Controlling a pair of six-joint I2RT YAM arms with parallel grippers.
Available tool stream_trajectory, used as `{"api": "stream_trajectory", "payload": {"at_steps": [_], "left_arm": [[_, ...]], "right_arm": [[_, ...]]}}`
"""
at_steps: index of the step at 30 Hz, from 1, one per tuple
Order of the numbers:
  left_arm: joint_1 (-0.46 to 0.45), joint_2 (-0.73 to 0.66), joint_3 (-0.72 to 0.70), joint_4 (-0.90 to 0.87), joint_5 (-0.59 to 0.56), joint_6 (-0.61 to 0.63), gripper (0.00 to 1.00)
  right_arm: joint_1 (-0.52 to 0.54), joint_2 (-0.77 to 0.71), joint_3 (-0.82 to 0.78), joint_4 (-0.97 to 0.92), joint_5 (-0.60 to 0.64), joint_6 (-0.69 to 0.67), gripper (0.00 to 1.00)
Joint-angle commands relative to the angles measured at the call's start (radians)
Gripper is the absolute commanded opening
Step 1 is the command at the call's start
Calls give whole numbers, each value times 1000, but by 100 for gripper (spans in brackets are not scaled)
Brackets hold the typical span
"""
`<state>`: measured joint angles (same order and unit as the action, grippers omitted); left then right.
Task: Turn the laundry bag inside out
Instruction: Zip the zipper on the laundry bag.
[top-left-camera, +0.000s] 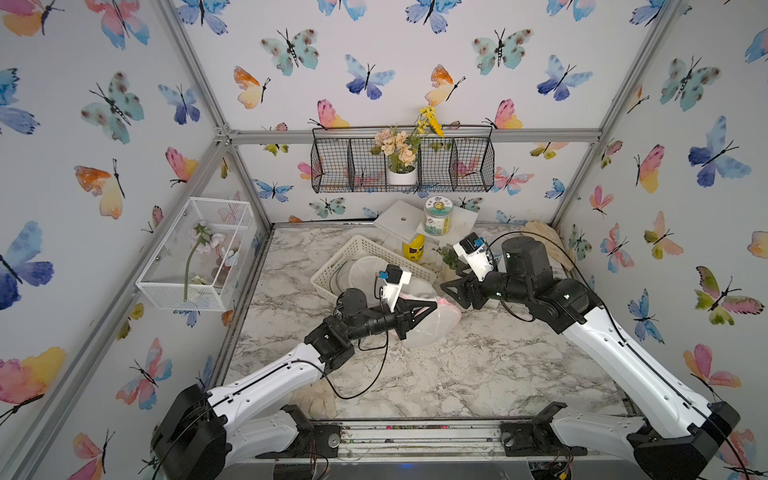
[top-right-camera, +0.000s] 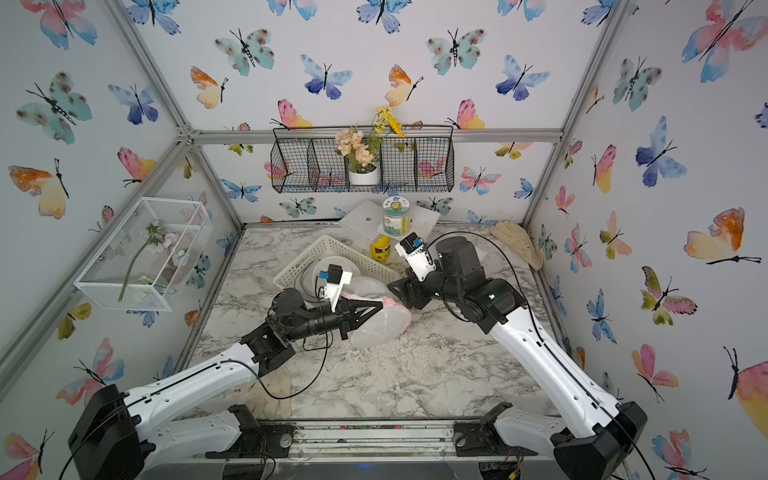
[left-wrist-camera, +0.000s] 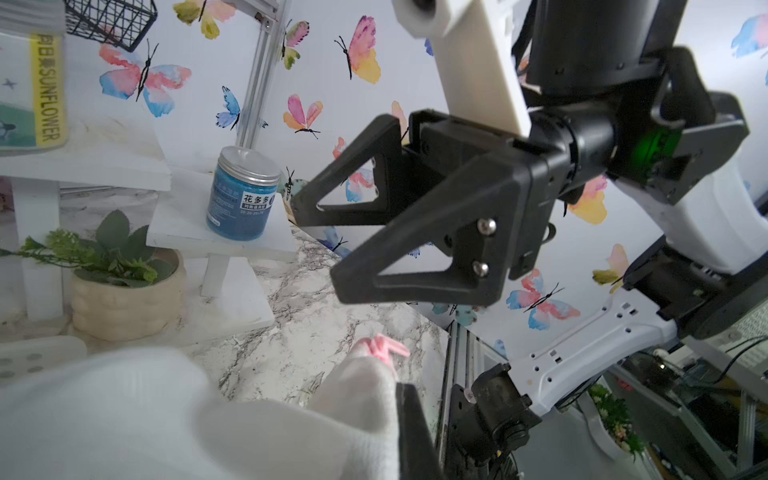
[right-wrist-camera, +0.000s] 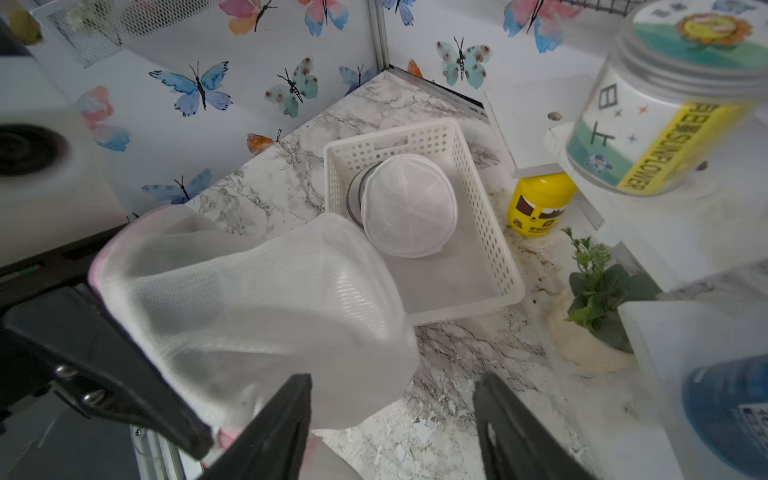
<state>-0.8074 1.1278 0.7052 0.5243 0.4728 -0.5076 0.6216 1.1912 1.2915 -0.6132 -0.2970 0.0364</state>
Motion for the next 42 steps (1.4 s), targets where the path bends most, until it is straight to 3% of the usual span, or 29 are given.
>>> {"api": "stream_trajectory", "payload": {"at_steps": [1, 3, 6, 10, 12, 17, 26, 42], "left_arm": [[-7, -32, -1, 48, -60, -147, 0], [-6, -47, -12, 55, -81, -135, 0], [-7, -76, -48, 104, -123, -100, 0], [-6, -101, -64, 141, -161, -40, 0], [-7, -109, -64, 143, -174, -22, 0], [-7, -107, -71, 193, -166, -18, 0], [-9, -117, -79, 207, -149, -15, 0], [-11, -125, -85, 204, -131, 4, 0]], "right_arm": [[3, -19, 63, -106, 67, 159, 70], [3, -31, 80, -150, 62, 210, 70], [3, -55, 82, -160, -72, 324, 66], [3, -81, 8, -60, -278, 557, 50], [3, -96, -28, 2, -318, 644, 45], [3, -107, -129, 204, -405, 781, 48], [3, -101, -178, 394, -437, 876, 43], [3, -79, -189, 433, -412, 897, 25]]}}
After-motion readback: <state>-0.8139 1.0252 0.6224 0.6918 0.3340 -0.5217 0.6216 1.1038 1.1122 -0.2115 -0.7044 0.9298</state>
